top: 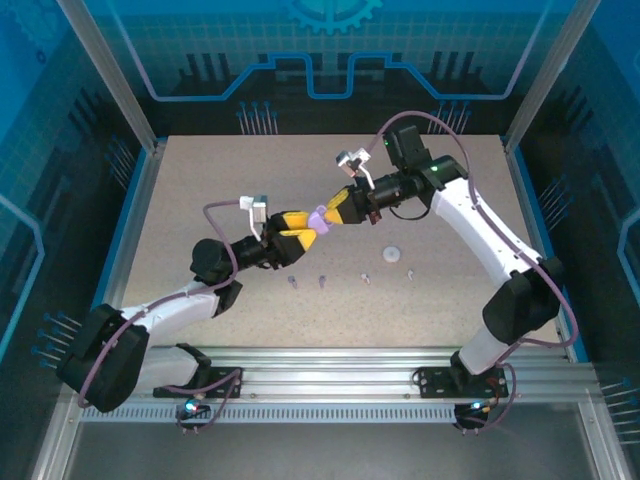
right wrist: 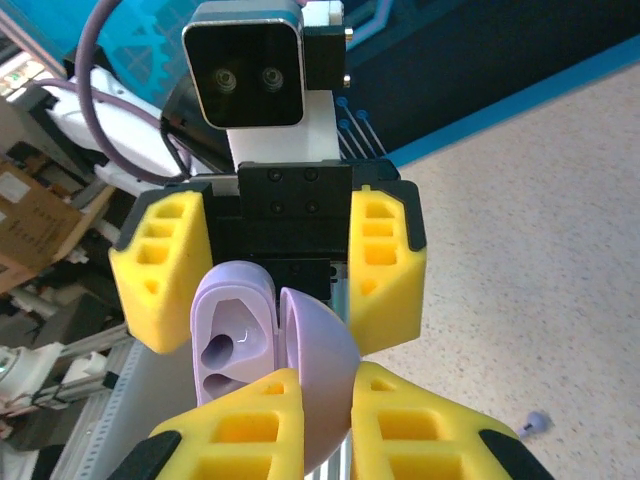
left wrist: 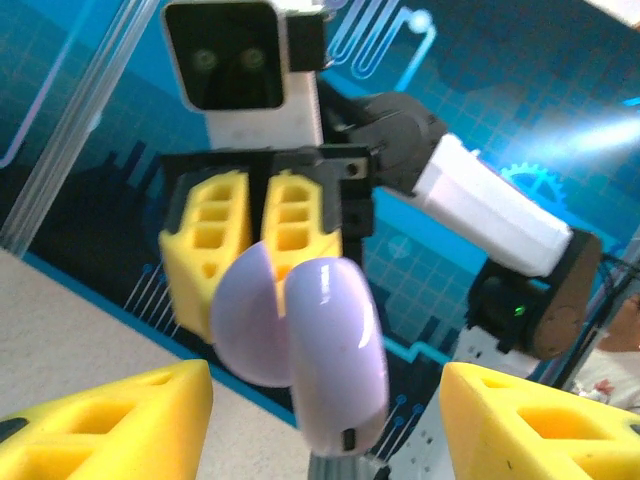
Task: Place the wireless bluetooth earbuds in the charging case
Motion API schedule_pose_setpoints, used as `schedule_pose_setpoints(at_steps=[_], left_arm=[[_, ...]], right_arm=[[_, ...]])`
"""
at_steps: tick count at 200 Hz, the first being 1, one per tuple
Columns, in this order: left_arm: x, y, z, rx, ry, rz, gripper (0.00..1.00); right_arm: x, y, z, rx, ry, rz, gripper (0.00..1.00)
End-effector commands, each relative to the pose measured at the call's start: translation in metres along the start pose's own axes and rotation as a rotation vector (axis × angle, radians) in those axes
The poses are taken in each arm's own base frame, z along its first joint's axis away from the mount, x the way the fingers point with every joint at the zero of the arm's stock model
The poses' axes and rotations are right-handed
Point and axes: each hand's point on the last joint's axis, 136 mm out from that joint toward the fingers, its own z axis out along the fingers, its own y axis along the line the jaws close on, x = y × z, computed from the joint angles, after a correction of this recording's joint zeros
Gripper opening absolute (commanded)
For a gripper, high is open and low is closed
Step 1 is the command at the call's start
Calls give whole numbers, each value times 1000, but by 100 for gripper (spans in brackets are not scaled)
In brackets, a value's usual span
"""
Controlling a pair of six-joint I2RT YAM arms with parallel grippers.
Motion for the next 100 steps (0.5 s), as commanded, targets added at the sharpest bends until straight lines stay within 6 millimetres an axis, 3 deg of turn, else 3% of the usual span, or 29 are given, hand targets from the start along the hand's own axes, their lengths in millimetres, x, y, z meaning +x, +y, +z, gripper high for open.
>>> schedule_pose_setpoints(at_steps=[1,44,100], left_arm=[[13,13,-6,-86,63,60,63],[30,12,-19,-185,247,178,67],[58,9,-40,-223,623,330,67]], right_arm=[[7,-4,-14,113,16,10,13],[24,-20,-30,287,86,14,13],[55,-31,-39,491,275,-47,13]])
